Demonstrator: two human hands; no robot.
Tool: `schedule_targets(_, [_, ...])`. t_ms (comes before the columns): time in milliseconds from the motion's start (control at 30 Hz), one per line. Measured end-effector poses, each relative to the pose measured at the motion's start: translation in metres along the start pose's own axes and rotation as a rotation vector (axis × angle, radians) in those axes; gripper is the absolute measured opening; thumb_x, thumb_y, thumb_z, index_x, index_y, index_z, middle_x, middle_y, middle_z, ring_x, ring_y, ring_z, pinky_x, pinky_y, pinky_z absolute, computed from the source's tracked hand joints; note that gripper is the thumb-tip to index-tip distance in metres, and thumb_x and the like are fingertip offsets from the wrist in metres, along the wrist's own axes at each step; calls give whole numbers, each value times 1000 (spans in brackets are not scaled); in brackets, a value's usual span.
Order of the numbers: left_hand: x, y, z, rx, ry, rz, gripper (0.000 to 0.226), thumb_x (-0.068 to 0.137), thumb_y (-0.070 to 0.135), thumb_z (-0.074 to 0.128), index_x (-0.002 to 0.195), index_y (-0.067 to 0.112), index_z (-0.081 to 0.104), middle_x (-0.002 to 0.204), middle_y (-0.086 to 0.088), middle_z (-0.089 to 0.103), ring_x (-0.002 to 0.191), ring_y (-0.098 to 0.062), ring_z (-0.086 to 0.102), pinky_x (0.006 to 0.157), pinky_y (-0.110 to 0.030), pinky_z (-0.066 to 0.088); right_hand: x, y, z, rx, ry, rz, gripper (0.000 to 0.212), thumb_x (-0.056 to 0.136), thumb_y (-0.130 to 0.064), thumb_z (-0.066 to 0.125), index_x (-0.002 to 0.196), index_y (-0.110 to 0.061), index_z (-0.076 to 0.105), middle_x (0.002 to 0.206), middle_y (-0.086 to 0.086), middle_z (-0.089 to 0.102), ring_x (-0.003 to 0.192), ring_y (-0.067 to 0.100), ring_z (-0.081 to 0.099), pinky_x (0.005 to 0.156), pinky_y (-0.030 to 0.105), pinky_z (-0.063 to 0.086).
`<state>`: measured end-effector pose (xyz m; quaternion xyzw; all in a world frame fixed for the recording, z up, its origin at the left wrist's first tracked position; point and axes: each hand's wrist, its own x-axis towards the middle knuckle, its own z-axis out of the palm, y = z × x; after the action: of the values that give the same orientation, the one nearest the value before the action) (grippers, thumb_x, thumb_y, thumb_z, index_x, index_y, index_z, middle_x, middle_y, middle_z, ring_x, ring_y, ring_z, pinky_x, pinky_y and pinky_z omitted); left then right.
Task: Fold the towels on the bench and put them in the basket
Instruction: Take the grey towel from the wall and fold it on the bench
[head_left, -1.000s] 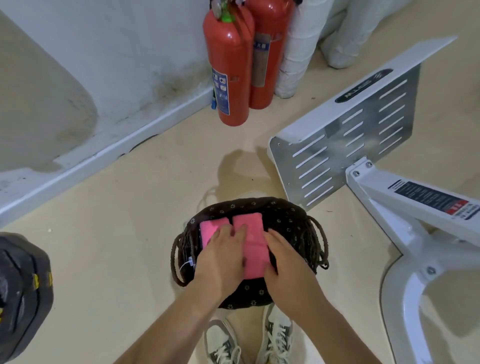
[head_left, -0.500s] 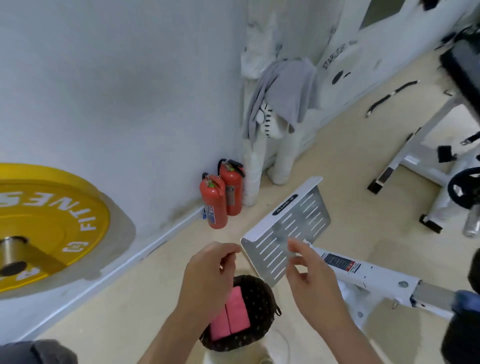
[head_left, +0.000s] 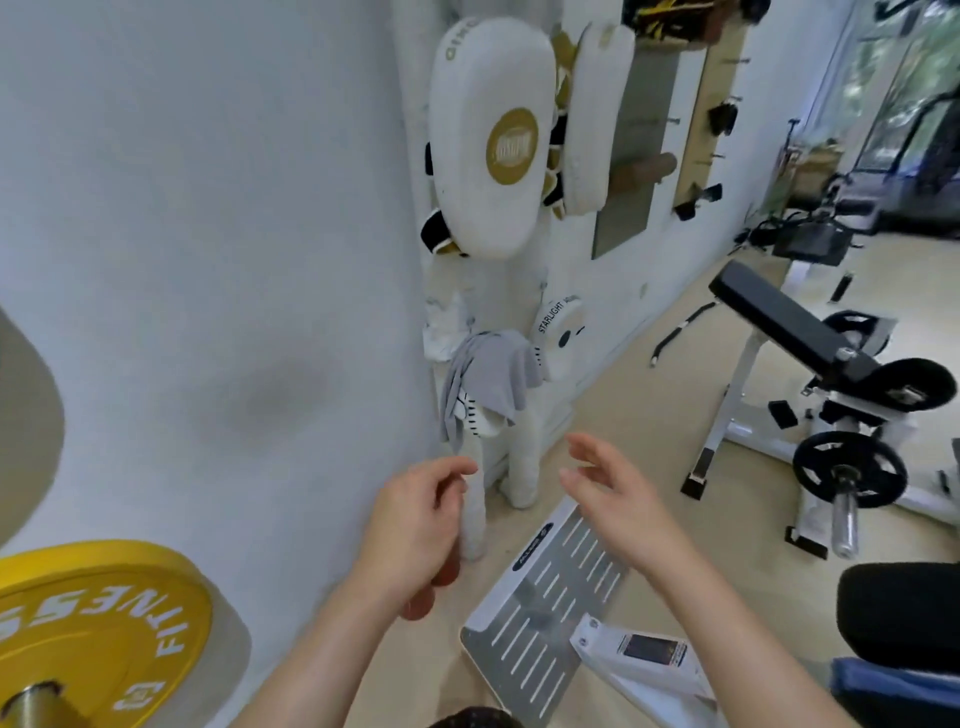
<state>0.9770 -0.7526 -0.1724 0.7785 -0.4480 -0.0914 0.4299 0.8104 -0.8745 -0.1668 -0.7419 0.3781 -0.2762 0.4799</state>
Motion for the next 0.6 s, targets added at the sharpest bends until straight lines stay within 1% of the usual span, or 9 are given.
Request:
schedule_targets(67, [22,2,4,107,2,64,23,91,16,55,99,30,71,93,17,65,84,-3,59,77,-16,43,23,-3,-7,54,-18,6,40,92,-27,59,129,-35,46,130,-9,49,109,8,53,90,29,47])
schedule_targets(167, [62,4,17,196,-26,89,17,91,23,55,94,29,71,89,13,66,81,-6,59,77,-24,45,69,4,-12,62,-55,6,46,92,-28,60,134,-37,41,132,-6,44,110,10,51,89,27,43])
schedule_targets(200, [78,4,24,221,-46,88,17,91,26,54,85,26,70,82,9,66,77,-9,59,76,-28,47,89,9,-12,56,-66,8,50,92,-29,60,137,-36,38,134,-5,43,111,12,51,93,30,44])
schedule_targets(267, [114,1,42,287,-87,65,32,91,32,51,65,15,57,61,0,58,64,-16,56,67,-36,48,130,19,-12,33,-102,14,58,90,-31,62,141,-33,34,140,-1,41,117,16,51,101,38,44])
schedule_targets(333, [153,-4,63,337,-140,-5,38,92,35,49,61,12,50,55,-3,53,61,-21,55,62,-36,45,175,31,-10,33,-162,51,65,89,-32,64,145,-30,30,143,1,39,122,19,50,104,41,43])
schedule_targets(400, [193,-13,88,309,-179,-93,22,91,30,51,77,21,66,71,3,65,73,-17,61,71,-31,47,224,49,-8,67,-204,122,68,87,-31,66,145,-31,30,144,2,38,124,20,49,103,41,43])
schedule_targets(467, [228,-27,119,152,-182,-245,20,89,20,53,100,25,69,92,5,70,84,-15,63,81,-27,48,272,74,-2,80,-238,174,69,86,-27,67,144,-31,30,144,5,39,125,21,49,101,40,45])
schedule_targets(533, [255,-46,149,-33,-194,-414,29,87,12,51,111,20,64,89,1,66,71,-15,59,78,-31,49,309,96,8,88,-280,230,69,86,-18,66,144,-26,29,142,6,41,124,23,50,97,37,46])
schedule_targets(600, [275,-64,176,-167,-207,-541,38,87,7,47,122,19,55,83,-5,58,60,-13,50,64,-31,45,344,120,24,89,-321,258,71,84,-6,64,143,-21,29,138,5,46,125,24,51,94,33,46])
